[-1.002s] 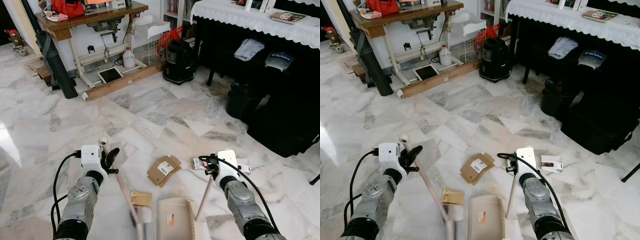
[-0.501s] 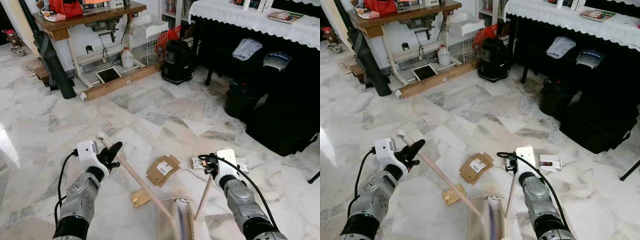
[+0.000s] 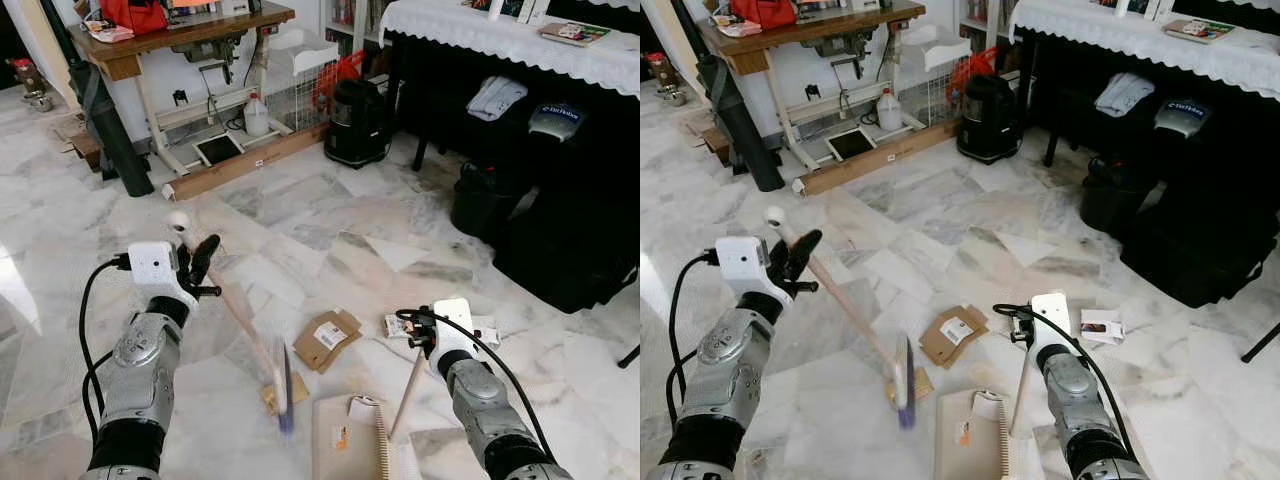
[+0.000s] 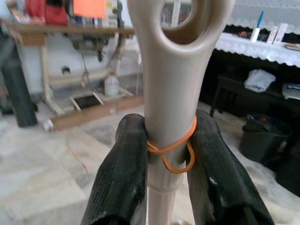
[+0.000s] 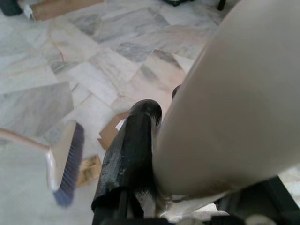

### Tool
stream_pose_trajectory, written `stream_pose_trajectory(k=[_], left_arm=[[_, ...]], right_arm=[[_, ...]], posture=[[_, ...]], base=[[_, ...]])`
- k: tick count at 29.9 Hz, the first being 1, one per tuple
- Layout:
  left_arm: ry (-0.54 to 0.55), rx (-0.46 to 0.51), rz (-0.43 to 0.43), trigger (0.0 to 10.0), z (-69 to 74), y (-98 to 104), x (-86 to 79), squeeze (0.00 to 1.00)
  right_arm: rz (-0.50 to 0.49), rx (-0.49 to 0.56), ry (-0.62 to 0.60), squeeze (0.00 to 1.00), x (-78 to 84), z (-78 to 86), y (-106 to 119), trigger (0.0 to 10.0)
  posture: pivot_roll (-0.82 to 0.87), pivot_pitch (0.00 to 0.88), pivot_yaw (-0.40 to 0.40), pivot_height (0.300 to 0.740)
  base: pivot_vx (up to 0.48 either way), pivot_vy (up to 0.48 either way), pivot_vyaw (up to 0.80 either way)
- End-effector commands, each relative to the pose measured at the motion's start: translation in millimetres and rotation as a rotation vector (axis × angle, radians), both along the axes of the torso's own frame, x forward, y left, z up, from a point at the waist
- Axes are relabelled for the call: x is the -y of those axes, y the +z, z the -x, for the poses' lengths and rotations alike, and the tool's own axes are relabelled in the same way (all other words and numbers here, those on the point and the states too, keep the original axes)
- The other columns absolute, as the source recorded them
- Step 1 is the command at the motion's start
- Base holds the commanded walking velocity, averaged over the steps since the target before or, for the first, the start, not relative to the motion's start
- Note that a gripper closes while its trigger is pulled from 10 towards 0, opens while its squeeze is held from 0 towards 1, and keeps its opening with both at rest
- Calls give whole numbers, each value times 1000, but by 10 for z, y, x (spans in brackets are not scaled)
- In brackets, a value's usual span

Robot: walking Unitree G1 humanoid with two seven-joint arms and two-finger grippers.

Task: Sweep floor

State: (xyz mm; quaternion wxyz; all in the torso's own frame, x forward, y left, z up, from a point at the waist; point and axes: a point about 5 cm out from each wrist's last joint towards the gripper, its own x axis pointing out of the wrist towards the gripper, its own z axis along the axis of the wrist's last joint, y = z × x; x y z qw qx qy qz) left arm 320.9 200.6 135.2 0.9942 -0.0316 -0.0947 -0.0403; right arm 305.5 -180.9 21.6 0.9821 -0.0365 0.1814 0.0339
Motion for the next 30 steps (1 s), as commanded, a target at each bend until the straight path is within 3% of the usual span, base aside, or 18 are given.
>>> stream_pose_trajectory(k=[1,10,13,16,19,22,26,30], left_arm=[[0,70,-53,10000,-9,127,48,0],[29,18,-108,10000,60,-85,91,0],[30,1,-162,10000,104,-191,146,0],[25,-8,-159,10000,110,-222,183,0],[19,-9,-167,10000,97,-222,197,0],[24,-4,-164,10000,79,-207,190,0],[35,-2,-165,10000,68,-207,172,0],[33,-4,-171,10000,69,-216,181,0]], right_arm=[[-28,86,-25,0,3,-67,129,10000],[-85,222,-67,0,3,-89,299,10000],[-107,359,-78,0,-12,-78,468,10000],[-53,410,-63,0,-12,-72,520,10000],[-54,422,-40,0,-37,-81,535,10000],[-146,384,-51,0,-70,-100,515,10000],[-144,395,-51,0,-66,-116,542,10000],[-211,357,-93,0,-55,-125,502,10000]], posture=[[85,0,12,740],[77,0,14,740],[72,0,13,740],[69,0,14,740],[66,0,19,740],[69,0,16,740],[72,0,17,740],[72,0,17,740]], base=[[0,0,0],[0,0,0],[0,0,0],[0,0,0],[0,0,0],[0,0,0],[0,0,0],[0,0,0]])
